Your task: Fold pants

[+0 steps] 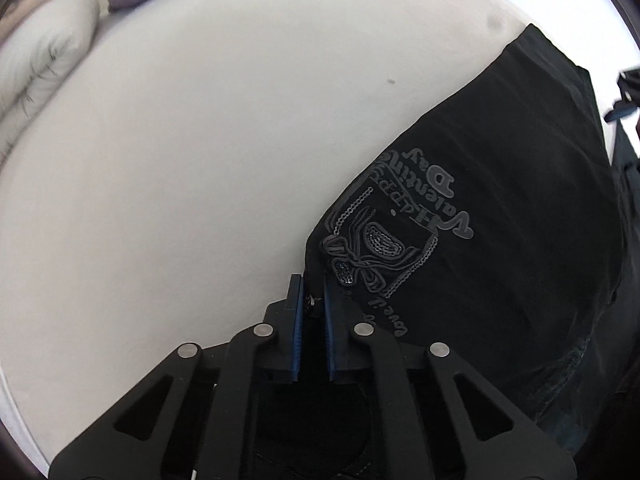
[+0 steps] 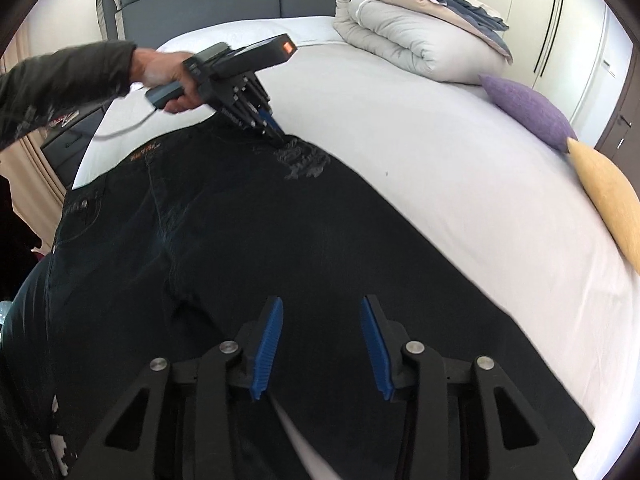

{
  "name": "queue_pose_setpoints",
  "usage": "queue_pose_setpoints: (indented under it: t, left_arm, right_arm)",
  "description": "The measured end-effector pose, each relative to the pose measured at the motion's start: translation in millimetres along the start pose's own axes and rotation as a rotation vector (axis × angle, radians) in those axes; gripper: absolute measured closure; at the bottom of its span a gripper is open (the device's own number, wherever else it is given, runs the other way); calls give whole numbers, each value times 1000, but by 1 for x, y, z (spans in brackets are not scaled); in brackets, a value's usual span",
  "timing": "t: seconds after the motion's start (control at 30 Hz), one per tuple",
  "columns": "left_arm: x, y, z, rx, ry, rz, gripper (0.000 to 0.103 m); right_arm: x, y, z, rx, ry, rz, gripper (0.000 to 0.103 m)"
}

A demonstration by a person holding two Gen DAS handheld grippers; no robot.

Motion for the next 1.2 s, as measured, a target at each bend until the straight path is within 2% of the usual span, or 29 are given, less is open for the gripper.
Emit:
queue_pose_setpoints:
  t: [0.13, 0.23, 0.4, 0.43, 0.53, 0.57, 0.63, 0.7, 0.77, 0.87, 1.0, 1.2]
  left_arm:
    - [-5, -41, -8, 42, 15, -144, 96]
    - [-9, -69, -9, 70, 31, -204, 96]
    - [-18, -85, -20, 113, 61, -275, 96]
    - [-12, -77, -27, 125, 73, -279, 96]
    - [-19, -76, -35, 129, 85, -290, 96]
    - [-32, -77, -54, 129, 86, -296, 96]
    - [-25, -74, -62, 127, 86, -302, 96]
    - [-43, -85, -83, 122, 81, -315, 96]
    - [-46, -88, -93, 120, 78, -322, 96]
    - [-48, -91, -103, 117, 70, -331, 96]
    - [-58, -96, -100, 112, 31, -353, 96]
    - [-69, -105, -112, 107, -1, -372, 96]
  right_arm:
    - [31, 14, -3, -7, -41, -19, 65]
    - [56, 29, -6, -8, -75, -22, 65]
    - [88, 64, -10, -27, -110, 12, 65]
    - [92, 70, -10, -33, -121, 21, 65]
    - [99, 88, -6, -36, -174, 59, 65]
    - [100, 92, -6, -36, -185, 71, 65]
    - [103, 99, -11, -38, -187, 91, 65]
    - [106, 102, -14, -25, -176, 95, 71]
    - [108, 104, -14, -15, -179, 98, 85]
    - [111, 104, -6, -17, -199, 101, 97]
    - [117, 91, -9, 13, -71, 58, 99]
    - [114, 79, 17, 79, 141, -7, 99]
Point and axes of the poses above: each gripper's, at about its wrist camera, not at the fingertips, and y roughly the way its jaws point, z to its left, x to its top, the point moved 5 cm from there along y, roughly the way its jaws point, and after that the axes turned 7 degrees about -x, right-handed, at the moved point
